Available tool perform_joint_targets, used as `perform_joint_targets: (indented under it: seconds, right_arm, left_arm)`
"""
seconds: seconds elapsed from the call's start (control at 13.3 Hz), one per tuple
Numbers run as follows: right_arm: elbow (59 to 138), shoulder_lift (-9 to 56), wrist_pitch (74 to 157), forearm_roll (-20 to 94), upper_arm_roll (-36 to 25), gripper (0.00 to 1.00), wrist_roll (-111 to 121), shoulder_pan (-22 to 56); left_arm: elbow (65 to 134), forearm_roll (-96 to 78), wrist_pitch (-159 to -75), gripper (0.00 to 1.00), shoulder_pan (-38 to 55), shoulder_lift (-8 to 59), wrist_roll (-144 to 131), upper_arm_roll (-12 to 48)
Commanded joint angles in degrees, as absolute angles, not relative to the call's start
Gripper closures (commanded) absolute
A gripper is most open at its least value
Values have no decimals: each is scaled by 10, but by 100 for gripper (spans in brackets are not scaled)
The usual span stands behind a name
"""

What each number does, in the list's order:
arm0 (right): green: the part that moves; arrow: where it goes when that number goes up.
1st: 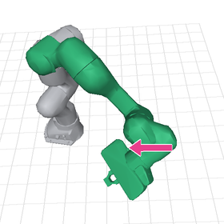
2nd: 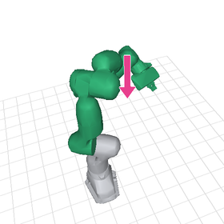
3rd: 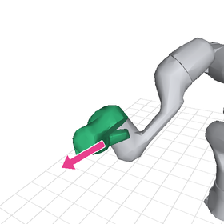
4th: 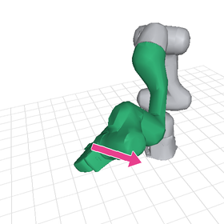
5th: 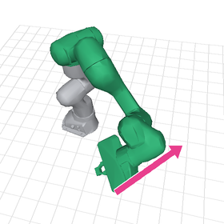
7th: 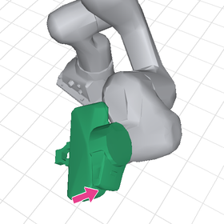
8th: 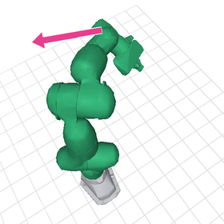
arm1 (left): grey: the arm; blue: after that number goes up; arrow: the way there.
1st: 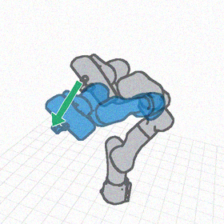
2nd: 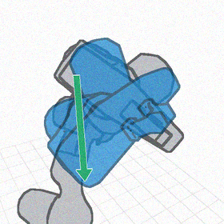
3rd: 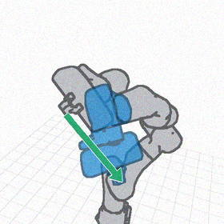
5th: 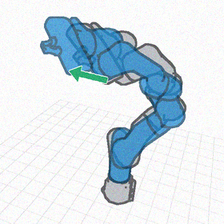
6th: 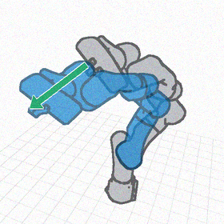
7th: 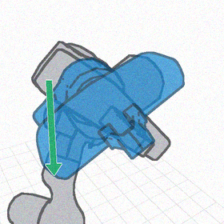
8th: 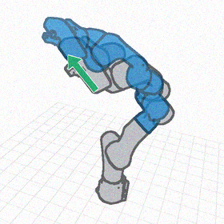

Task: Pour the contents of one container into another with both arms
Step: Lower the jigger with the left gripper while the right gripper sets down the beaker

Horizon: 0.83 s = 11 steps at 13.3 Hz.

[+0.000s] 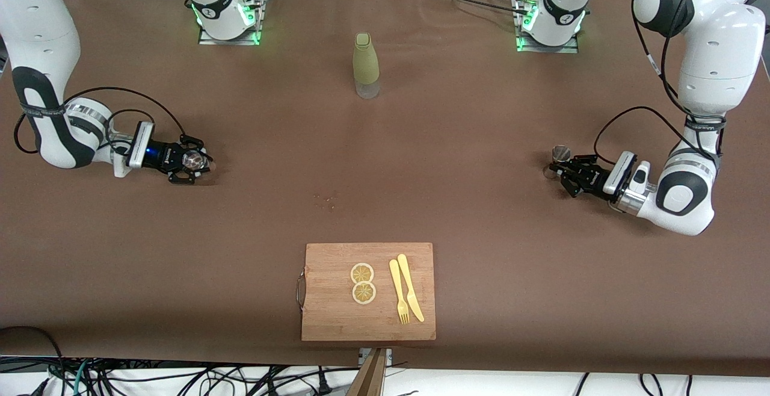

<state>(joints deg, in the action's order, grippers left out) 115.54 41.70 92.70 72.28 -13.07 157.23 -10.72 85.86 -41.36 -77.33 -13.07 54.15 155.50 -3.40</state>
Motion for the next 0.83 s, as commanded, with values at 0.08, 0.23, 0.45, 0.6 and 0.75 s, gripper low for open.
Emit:
perform_joint_targets:
  seconds: [0.08,0.23,0.45,0.6,0.75]
  right_arm:
    - [1143,439,921,748,-134,67,1636,-106]
    - [1137,445,927,751,-133,66,1635,-103]
    - [1130,447,950,753,-133,66,1632,-97]
    - [1129,451,961,753,-131,66,1630,-95]
    - [1129,451,966,753,-131,62,1628,-92]
  left_arm:
    - [846,-402,-766,92,-133,555,1600,-52]
    - [844,-403,-767,70,-134,558,1600,-52]
    - [838,-404,-767,0,-134,558,1616,-52]
    - [837,-403,-767,0,-134,558,1615,-53]
    - [836,-401,-770,0,-134,548,1611,-70]
